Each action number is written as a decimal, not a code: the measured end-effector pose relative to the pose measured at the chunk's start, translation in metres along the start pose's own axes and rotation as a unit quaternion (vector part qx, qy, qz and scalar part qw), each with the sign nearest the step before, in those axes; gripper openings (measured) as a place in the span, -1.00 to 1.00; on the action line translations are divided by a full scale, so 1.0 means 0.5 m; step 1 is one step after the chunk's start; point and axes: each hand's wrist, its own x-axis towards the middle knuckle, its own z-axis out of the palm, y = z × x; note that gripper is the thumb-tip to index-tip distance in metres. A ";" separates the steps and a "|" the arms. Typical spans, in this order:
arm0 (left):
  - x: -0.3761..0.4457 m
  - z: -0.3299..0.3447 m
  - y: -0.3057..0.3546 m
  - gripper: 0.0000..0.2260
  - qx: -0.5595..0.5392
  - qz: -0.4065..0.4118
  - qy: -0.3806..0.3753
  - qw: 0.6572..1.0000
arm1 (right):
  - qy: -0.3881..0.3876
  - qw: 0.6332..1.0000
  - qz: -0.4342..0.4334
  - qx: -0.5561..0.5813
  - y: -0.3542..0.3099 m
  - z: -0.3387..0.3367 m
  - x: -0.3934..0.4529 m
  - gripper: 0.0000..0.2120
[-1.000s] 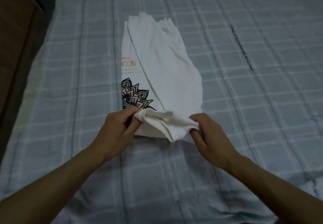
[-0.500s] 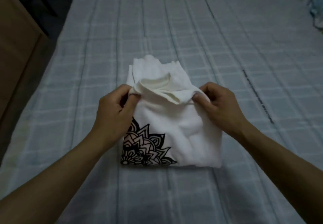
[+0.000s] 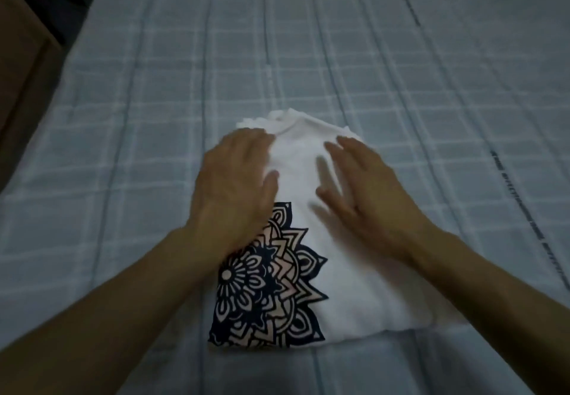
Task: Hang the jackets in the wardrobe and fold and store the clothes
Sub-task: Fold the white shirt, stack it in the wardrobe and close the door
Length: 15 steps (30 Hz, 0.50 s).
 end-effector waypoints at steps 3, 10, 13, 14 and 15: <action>0.008 0.047 -0.012 -0.42 0.105 0.068 -0.124 0.984 | -0.097 0.991 -0.053 -0.081 -0.002 0.056 -0.019 -0.27; 0.029 0.083 -0.060 -0.39 0.120 0.055 -0.187 0.973 | -0.102 0.990 -0.066 -0.068 0.045 0.090 0.009 -0.30; 0.007 0.046 -0.022 -0.39 0.160 0.059 -0.185 0.968 | -0.124 0.990 -0.039 -0.057 0.007 0.059 -0.008 -0.33; -0.014 0.033 -0.003 -0.40 0.153 0.062 -0.182 0.969 | -0.134 0.989 -0.025 -0.051 -0.008 0.047 -0.026 -0.34; -0.043 0.022 0.015 -0.41 0.139 0.067 -0.175 0.972 | -0.136 0.989 -0.018 -0.050 -0.023 0.035 -0.053 -0.33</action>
